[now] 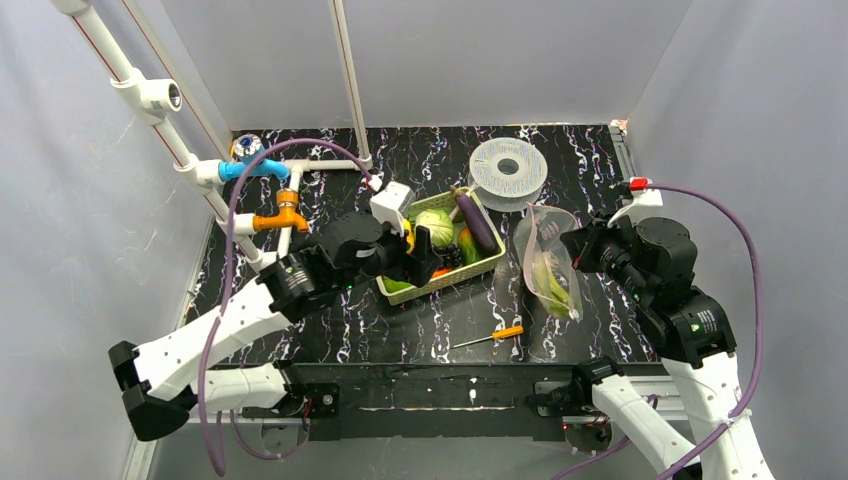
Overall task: Place the food in the zip-top bag and seal the zipper
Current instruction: Pick up the fake vegetable from the bin.
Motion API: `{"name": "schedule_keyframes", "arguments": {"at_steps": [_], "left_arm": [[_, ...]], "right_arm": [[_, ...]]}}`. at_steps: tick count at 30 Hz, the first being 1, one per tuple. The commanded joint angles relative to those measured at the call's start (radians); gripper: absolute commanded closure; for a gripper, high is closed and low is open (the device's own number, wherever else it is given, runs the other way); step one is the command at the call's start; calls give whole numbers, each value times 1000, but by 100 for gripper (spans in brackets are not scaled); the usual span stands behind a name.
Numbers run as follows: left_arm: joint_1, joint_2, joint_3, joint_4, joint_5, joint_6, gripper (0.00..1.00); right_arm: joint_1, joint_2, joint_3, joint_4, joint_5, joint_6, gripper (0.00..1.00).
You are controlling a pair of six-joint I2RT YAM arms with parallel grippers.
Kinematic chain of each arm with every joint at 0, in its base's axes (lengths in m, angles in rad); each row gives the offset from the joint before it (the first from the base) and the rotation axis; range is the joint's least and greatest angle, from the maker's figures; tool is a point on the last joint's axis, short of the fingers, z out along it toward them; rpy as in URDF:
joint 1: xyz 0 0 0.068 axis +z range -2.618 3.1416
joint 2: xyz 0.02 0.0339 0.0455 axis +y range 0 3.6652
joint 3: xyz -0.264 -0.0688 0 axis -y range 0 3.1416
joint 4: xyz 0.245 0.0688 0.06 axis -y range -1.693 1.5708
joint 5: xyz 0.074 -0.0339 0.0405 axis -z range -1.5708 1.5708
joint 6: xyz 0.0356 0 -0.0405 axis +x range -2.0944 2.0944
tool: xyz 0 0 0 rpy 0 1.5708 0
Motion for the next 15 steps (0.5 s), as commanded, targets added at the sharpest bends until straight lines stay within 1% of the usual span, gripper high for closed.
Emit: {"name": "schedule_keyframes", "arguments": {"at_steps": [1, 3, 5, 10, 12, 15], "left_arm": [[5, 51, -29, -51, -177, 71, 23], [6, 94, -27, -36, -229, 43, 20], [13, 146, -16, -12, -258, -18, 19], [33, 322, 71, 69, -220, -106, 18], [46, 416, 134, 81, -225, -169, 18], [68, 557, 270, 45, -213, -248, 17]], "right_arm": [[4, 2, 39, 49, 21, -17, 99], [4, 1, 29, 54, 16, -22, 99], [4, 1, 27, 54, 20, -25, 99], [4, -10, 11, 68, 22, -29, 99], [4, -6, 19, 62, 26, -32, 99], [4, -9, 20, 63, 19, -31, 99]]}}
